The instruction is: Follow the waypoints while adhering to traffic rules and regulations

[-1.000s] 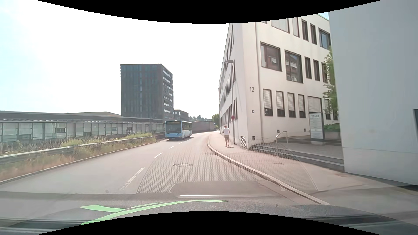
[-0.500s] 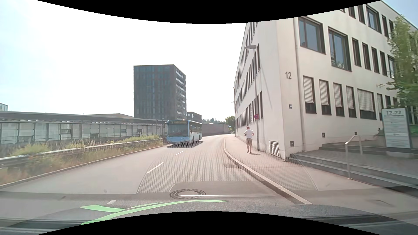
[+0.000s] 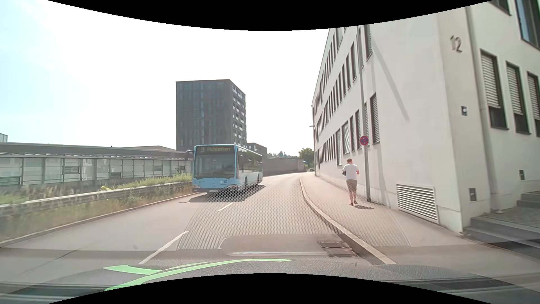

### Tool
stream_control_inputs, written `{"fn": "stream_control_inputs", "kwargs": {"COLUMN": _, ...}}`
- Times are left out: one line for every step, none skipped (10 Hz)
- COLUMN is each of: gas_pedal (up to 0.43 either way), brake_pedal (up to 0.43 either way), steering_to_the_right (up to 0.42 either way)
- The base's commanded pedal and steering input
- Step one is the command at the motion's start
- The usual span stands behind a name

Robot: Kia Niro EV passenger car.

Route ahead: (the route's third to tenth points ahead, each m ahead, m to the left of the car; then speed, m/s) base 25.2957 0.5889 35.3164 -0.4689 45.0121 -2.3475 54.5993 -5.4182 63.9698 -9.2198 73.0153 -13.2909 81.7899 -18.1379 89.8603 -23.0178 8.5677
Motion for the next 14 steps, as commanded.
{"fn": "stream_control_inputs", "kwargs": {"gas_pedal": 0.197, "brake_pedal": 0.000, "steering_to_the_right": 0.003}}
{"fn": "stream_control_inputs", "kwargs": {"gas_pedal": 0.197, "brake_pedal": 0.000, "steering_to_the_right": 0.010}}
{"fn": "stream_control_inputs", "kwargs": {"gas_pedal": 0.189, "brake_pedal": 0.000, "steering_to_the_right": 0.012}}
{"fn": "stream_control_inputs", "kwargs": {"gas_pedal": 0.189, "brake_pedal": 0.000, "steering_to_the_right": 0.014}}
{"fn": "stream_control_inputs", "kwargs": {"gas_pedal": 0.189, "brake_pedal": 0.000, "steering_to_the_right": 0.016}}
{"fn": "stream_control_inputs", "kwargs": {"gas_pedal": 0.189, "brake_pedal": 0.000, "steering_to_the_right": 0.020}}
{"fn": "stream_control_inputs", "kwargs": {"gas_pedal": 0.189, "brake_pedal": 0.000, "steering_to_the_right": 0.021}}
{"fn": "stream_control_inputs", "kwargs": {"gas_pedal": 0.157, "brake_pedal": 0.000, "steering_to_the_right": 0.021}}
{"fn": "stream_control_inputs", "kwargs": {"gas_pedal": 0.138, "brake_pedal": 0.000, "steering_to_the_right": 0.021}}
{"fn": "stream_control_inputs", "kwargs": {"gas_pedal": 0.138, "brake_pedal": 0.000, "steering_to_the_right": 0.021}}
{"fn": "stream_control_inputs", "kwargs": {"gas_pedal": 0.138, "brake_pedal": 0.000, "steering_to_the_right": 0.021}}
{"fn": "stream_control_inputs", "kwargs": {"gas_pedal": 0.138, "brake_pedal": 0.000, "steering_to_the_right": 0.021}}
{"fn": "stream_control_inputs", "kwargs": {"gas_pedal": 0.138, "brake_pedal": 0.000, "steering_to_the_right": 0.021}}
{"fn": "stream_control_inputs", "kwargs": {"gas_pedal": 0.138, "brake_pedal": 0.000, "steering_to_the_right": 0.021}}
